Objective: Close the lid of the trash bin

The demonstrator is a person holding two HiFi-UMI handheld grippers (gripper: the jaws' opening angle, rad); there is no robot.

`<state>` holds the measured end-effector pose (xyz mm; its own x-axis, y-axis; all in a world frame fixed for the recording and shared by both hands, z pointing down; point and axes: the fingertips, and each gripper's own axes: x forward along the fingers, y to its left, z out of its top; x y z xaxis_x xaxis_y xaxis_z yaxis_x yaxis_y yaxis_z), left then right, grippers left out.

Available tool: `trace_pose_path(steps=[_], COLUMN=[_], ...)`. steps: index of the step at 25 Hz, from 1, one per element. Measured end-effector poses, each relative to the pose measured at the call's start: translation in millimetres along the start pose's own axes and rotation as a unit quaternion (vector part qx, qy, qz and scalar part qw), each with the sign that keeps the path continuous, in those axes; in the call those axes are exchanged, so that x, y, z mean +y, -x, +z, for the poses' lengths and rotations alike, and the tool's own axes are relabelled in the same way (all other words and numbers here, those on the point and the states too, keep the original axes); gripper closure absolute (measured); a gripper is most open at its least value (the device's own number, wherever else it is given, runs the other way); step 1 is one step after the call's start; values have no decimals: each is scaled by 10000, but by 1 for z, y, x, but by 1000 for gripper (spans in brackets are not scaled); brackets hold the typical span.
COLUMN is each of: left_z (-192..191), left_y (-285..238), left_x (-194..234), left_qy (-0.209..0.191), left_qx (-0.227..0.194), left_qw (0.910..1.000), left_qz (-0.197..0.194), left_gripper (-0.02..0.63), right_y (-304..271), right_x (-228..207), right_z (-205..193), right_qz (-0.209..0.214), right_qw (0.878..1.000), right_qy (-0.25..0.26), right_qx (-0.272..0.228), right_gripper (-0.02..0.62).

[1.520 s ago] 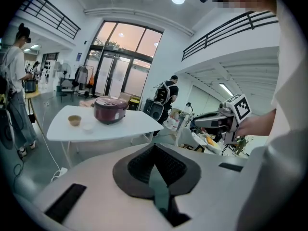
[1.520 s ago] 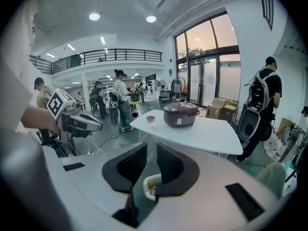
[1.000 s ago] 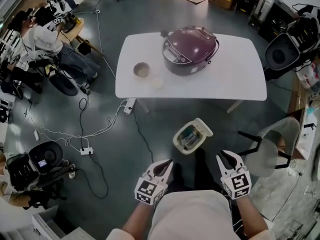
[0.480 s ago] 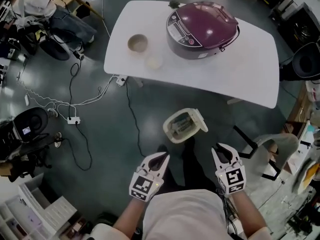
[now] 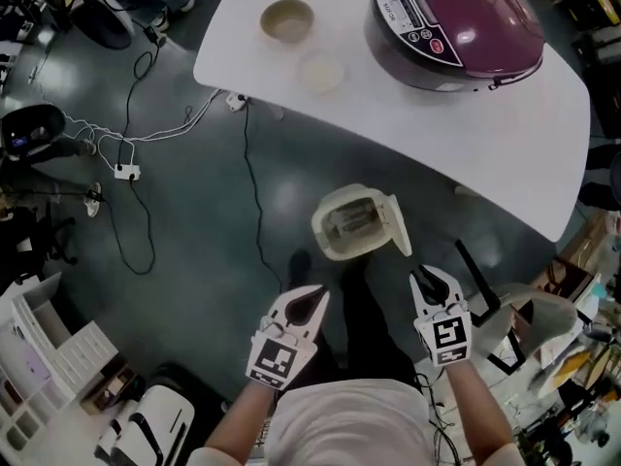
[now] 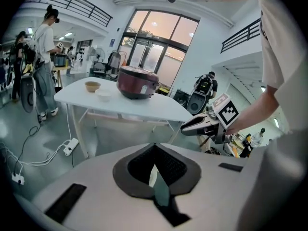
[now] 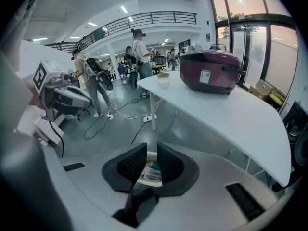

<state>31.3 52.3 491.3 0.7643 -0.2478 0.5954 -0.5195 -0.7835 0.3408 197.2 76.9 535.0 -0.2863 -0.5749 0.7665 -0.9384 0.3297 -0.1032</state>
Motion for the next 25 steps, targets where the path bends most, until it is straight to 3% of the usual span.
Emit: trace_pose_path(steps=[10,15,25], left_z=[-48,-72,-122], left_y=[-49,-62,-67], left_x=[31,35,40], left_qy=[335,490,896], left_qx=[34,44,73], left_qw=[9981,9970,9931], left_qz=[516,596,749], left_gripper=[595,595,594], right_y=[-98,-128,-160], right_x=[-36,-45,-55], right_z=[-70,-105,-130], right_qz=[299,309,125], right_qw=[9970,9943,9925], right_qy=[228,-68,-246], right_qx=[669,1020,1194], right_gripper=[508,503,497])
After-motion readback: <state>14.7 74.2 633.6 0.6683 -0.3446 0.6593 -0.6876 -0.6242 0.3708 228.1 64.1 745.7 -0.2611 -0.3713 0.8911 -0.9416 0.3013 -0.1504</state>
